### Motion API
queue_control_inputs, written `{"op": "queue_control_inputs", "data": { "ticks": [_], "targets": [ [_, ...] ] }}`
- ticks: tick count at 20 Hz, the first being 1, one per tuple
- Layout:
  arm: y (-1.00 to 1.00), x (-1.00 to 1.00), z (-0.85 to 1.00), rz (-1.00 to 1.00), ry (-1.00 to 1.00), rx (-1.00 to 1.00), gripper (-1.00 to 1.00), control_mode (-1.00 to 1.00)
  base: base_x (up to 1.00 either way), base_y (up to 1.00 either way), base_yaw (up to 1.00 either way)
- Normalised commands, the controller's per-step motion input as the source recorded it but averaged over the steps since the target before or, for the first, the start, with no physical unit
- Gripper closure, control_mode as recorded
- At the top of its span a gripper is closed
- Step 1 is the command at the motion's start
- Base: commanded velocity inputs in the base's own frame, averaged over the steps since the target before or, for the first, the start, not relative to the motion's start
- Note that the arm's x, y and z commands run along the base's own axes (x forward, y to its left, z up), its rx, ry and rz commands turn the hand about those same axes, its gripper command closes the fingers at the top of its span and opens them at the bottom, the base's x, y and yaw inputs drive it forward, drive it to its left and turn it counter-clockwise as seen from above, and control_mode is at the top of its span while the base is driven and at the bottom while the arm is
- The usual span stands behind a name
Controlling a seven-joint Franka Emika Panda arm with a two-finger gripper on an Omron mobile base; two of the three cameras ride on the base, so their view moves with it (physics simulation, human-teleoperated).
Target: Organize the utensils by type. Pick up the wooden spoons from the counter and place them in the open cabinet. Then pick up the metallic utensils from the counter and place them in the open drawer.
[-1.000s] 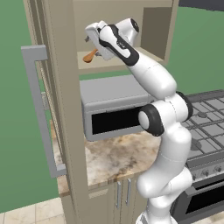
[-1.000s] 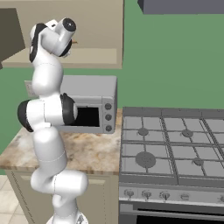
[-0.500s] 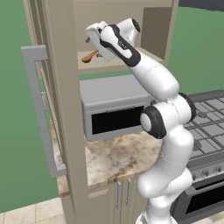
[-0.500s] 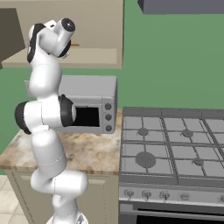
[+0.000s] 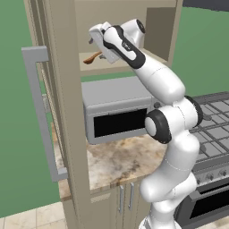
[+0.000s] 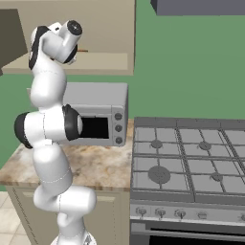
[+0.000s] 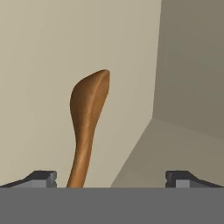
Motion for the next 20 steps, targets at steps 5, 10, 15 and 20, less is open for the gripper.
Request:
{"op": "queue_control_inputs", "data": {
  "ticks": [5, 10, 15, 20],
  "targets": [
    [-0.09, 0.08, -0.06, 0.00, 0.00, 0.00, -1.00, -1.00, 0.00, 0.00, 0.00],
    [-0.02, 0.00, -0.09, 0.00, 0.00, 0.00, -1.00, -1.00, 0.00, 0.00, 0.00],
    [0.00, 0.00, -0.10, 0.00, 0.00, 0.00, -1.00, -1.00, 0.00, 0.00, 0.00],
    [0.00, 0.03, -0.16, 0.00, 0.01, 0.00, -1.00, -1.00, 0.00, 0.00, 0.00]
  ]
}}
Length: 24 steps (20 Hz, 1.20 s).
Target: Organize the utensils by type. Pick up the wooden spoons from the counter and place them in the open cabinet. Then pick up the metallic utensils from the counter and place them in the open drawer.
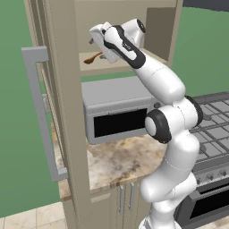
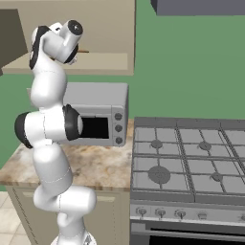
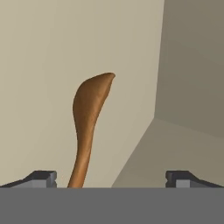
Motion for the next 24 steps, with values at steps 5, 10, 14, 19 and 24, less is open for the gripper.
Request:
{"op": "queue_control_inputs", "data": {
  "ticks": [5, 10, 14, 19, 24],
  "targets": [
    [0.00, 0.04, -0.14, 0.00, 0.00, -0.02, -1.00, -1.00, 0.00, 0.00, 0.00],
    [0.00, 0.00, -0.02, 0.00, 0.00, -0.04, -1.00, -1.00, 0.00, 0.00, 0.00],
    [0.00, 0.10, 0.00, 0.00, 0.00, -0.05, -1.00, -1.00, 0.00, 0.00, 0.00],
    [0.00, 0.11, 0.00, 0.00, 0.00, -0.03, -1.00, -1.00, 0.00, 0.00, 0.00],
    [0.00, 0.18, 0.00, 0.00, -0.02, 0.00, -1.00, -1.00, 0.00, 0.00, 0.00]
  ]
}}
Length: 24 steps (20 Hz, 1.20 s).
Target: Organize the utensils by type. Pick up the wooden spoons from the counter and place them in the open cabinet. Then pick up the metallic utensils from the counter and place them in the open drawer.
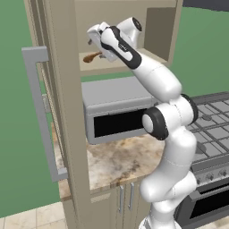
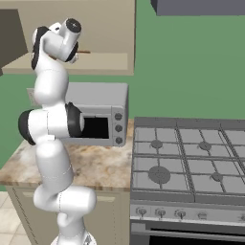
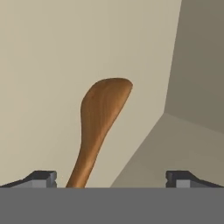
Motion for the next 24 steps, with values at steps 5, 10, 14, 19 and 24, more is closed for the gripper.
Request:
{"op": "queue_control_inputs", "data": {
  "ticks": [5, 10, 14, 19, 24],
  "targets": [
    [0.00, 0.30, 0.00, 0.00, -0.02, 0.00, -1.00, -1.00, 0.00, 0.00, 0.00],
    [-0.01, 0.22, 0.00, 0.00, 0.00, 0.00, -1.00, -1.00, 0.00, 0.00, 0.00],
    [-0.08, -0.38, 0.00, 0.00, 0.00, 0.00, -1.00, -1.00, 0.00, 0.00, 0.00],
    [-0.09, -0.64, 0.00, 0.00, -0.03, 0.00, -1.00, -1.00, 0.00, 0.00, 0.00],
    [-0.07, -0.85, -0.02, 0.00, -0.11, 0.00, -1.00, -1.00, 0.00, 0.00, 0.00]
  ]
}}
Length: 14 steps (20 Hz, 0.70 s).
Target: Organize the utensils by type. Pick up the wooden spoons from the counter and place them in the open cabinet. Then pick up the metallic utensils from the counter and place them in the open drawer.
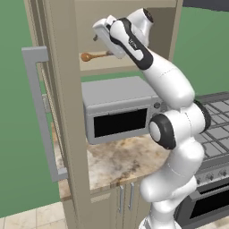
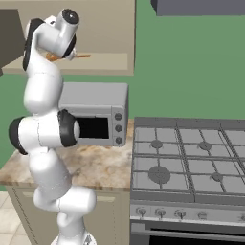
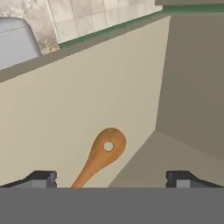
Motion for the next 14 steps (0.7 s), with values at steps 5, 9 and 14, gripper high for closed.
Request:
{"op": "queue_control_inputs", "data": {
  "ticks": [5, 9, 14],
  "targets": [
    [-0.08, -0.95, -0.07, 0.00, -0.15, 0.00, -1.00, -1.00, 0.00, 0.00, 0.00],
    [-0.27, -1.00, -0.06, -0.02, -0.10, 0.02, -1.00, -1.00, 0.00, 0.00, 0.00],
    [-0.47, -0.89, 0.01, -0.28, 0.09, 0.21, -1.00, -1.00, 0.00, 0.00, 0.00]
  ]
}}
